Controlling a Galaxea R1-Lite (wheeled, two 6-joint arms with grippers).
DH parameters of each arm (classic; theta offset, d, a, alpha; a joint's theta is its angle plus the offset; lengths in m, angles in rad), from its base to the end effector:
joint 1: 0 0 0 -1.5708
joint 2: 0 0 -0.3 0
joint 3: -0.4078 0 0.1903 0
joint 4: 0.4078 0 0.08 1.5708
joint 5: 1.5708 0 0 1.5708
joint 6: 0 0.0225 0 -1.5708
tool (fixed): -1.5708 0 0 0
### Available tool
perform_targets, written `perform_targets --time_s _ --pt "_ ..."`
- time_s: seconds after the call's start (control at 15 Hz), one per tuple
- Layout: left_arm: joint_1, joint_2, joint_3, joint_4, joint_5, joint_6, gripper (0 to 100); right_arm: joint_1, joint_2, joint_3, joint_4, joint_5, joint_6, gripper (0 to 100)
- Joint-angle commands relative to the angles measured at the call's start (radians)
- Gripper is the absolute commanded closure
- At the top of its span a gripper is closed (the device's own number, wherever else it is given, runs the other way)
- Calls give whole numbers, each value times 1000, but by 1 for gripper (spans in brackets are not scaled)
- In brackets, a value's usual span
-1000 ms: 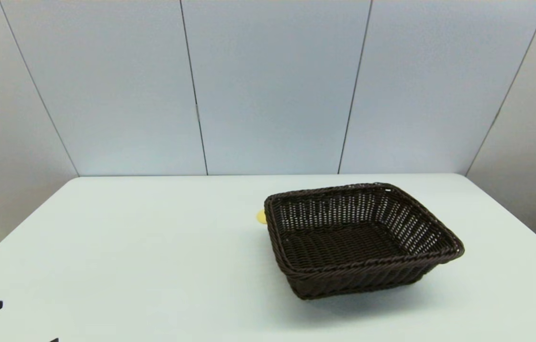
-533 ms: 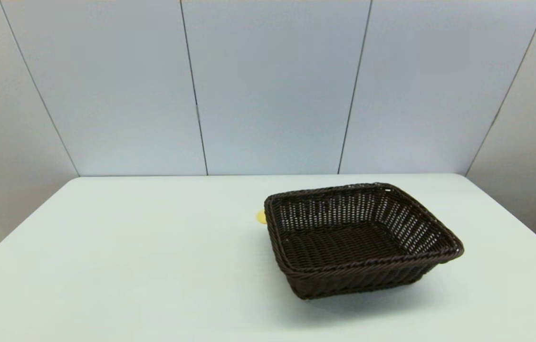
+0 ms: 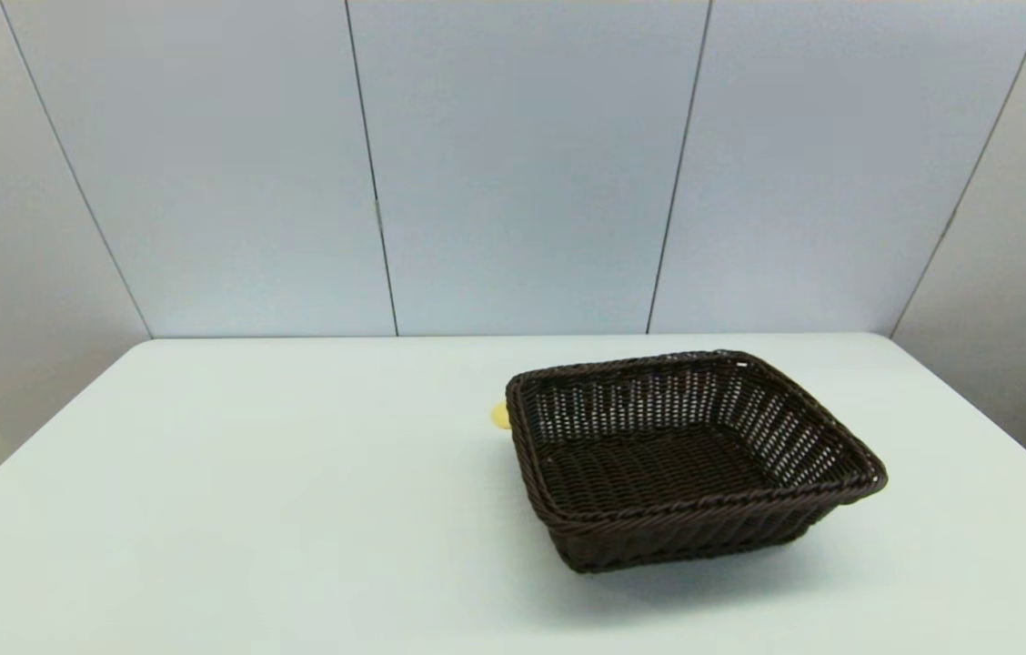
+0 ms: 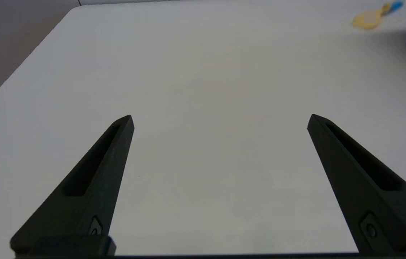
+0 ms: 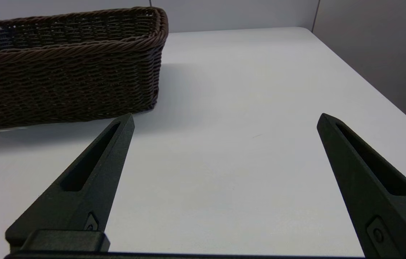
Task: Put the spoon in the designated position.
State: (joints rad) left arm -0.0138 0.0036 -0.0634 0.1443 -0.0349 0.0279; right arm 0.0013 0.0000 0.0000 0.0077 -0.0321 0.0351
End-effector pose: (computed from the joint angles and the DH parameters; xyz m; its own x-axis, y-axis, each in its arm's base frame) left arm -0.0280 -0.0004 0.0782 0.9952 -0.0486 -0.0843 0.0509 0.9984 0.0249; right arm -0.0228 -0.0008 0.0747 0.9995 -0.0308 -0.0077 0.0310 0.9989 0.0348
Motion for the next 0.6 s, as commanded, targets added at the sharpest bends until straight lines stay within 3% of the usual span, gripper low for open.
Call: perform_targets --time_s 0.07,0.6 --pt "0 -4 5 -6 39 -52 0 0 0 0 -2 0 0 0" --pt "0 -4 5 -6 39 -52 0 0 2 0 0 0 0 0"
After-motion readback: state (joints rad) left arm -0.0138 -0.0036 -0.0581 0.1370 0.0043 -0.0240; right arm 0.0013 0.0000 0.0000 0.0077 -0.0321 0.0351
